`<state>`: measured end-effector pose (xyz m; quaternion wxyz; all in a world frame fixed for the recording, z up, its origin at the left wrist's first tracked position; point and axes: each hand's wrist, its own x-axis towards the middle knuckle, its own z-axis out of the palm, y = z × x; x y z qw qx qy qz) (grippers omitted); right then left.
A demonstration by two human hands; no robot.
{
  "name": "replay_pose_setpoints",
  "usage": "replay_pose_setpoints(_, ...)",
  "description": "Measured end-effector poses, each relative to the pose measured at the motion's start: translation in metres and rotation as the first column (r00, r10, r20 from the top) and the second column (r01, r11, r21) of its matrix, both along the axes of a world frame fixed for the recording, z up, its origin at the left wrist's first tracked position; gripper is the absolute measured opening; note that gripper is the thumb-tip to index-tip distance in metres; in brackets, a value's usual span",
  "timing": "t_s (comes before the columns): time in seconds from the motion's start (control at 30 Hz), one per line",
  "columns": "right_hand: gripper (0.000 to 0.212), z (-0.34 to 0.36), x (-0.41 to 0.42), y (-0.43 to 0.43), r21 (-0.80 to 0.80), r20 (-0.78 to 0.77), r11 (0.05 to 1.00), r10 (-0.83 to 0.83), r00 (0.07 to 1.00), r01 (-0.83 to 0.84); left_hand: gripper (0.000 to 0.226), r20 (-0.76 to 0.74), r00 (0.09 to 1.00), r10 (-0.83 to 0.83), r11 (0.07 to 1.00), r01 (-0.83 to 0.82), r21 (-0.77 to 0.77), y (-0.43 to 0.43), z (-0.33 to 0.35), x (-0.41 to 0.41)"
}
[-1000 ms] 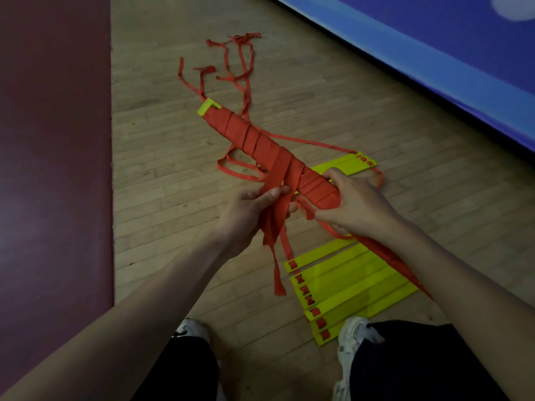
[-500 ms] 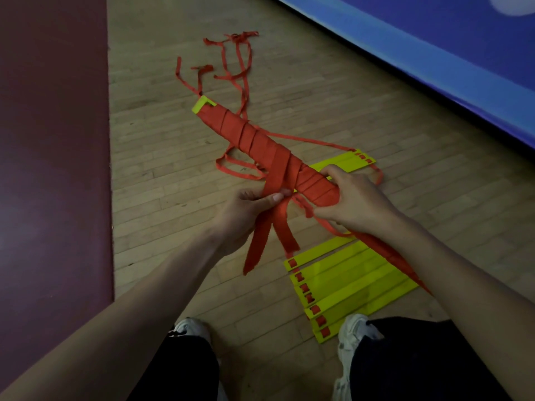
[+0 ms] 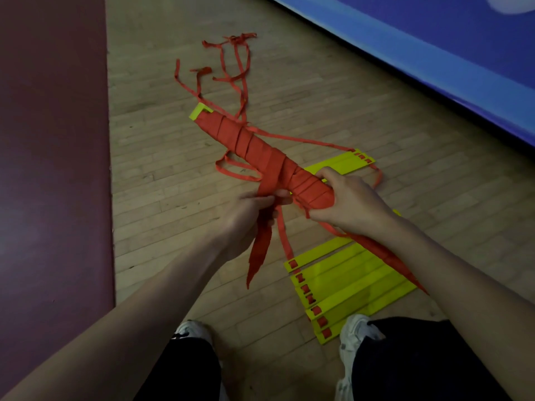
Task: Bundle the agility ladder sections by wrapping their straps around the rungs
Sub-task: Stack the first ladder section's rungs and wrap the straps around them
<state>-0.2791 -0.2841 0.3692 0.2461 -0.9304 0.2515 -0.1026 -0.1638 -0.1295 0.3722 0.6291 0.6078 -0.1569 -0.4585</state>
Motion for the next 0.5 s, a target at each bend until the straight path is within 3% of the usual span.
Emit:
replay_pose_setpoints(0.13, 0.055, -0.002, 0.0, -0.002, -0.014, -0.024, 1.0, 0.0, 1.0, 0.0, 0.047, -0.126, 0.992, 0.03, 1.0, -0.028, 0.013, -0.004, -0.001, 0.0)
replay_pose_setpoints(0.23, 0.059, -0.003, 0.001, -0.002, -0.03, -0.047, 1.0, -0.001, 0.999, 0.0, 0.037, -0.13, 0.992, 0.011, 0.999, -0.005, 0.046, -0.001, -0.002, 0.0)
replay_pose_setpoints(0.37, 0.061, -0.001, 0.001, -0.001, -0.014, -0.048, 1.0, -0.009, 0.999, 0.009, 0.036, 0.01, 0.995, -0.096, 0.985, 0.094, 0.146, 0.003, -0.003, 0.004)
replay_pose_setpoints(0.5, 0.064, 0.004, 0.001, 0.001, 0.037, -0.019, 0.999, -0.022, 1.0, 0.023, 0.03, 0.263, 0.952, -0.155, 0.98, 0.115, 0.16, 0.008, 0.002, 0.005)
